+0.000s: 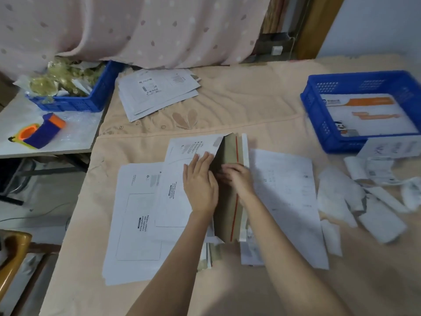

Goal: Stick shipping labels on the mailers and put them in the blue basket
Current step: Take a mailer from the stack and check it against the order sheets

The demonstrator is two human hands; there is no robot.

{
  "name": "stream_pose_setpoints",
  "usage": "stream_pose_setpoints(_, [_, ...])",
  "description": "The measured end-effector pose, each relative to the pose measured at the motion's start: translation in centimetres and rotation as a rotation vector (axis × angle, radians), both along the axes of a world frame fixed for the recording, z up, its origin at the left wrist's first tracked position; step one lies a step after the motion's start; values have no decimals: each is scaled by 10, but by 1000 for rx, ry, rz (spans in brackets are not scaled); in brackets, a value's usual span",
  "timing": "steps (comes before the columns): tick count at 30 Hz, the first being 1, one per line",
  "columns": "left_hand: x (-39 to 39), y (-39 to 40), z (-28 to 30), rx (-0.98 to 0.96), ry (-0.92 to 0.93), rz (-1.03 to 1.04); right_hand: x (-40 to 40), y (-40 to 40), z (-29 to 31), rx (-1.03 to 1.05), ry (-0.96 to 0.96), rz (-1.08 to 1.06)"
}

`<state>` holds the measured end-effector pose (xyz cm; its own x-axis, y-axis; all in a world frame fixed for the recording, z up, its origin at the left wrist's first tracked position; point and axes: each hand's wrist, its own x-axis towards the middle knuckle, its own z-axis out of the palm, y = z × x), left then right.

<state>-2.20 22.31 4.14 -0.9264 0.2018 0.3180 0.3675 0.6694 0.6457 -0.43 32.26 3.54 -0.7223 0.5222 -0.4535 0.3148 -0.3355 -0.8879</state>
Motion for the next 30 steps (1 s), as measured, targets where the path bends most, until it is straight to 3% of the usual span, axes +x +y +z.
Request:
stream_pose_setpoints(2, [3, 9, 2, 12, -14, -19, 16, 24, 9, 39, 15, -260])
stream_pose_setpoints(5, [10, 19, 3, 10, -38, -54, 44, 60, -3, 340, -238, -459])
stream_pose_setpoints(9, [20, 24, -5, -30, -68, -115, 91, 88, -26, 560, -732, -419])
stream_pose_setpoints(12, [25, 26, -12, -68, -80, -139, 119, 90, -40, 642, -917, -329])
stream_pose_setpoints(21, [31, 32, -18, -121, -103, -187, 135, 89, -47, 907, -898, -349])
stream_pose_setpoints(30, [31, 34, -17, -142, -176, -235, 123, 103, -13, 706, -630, -486])
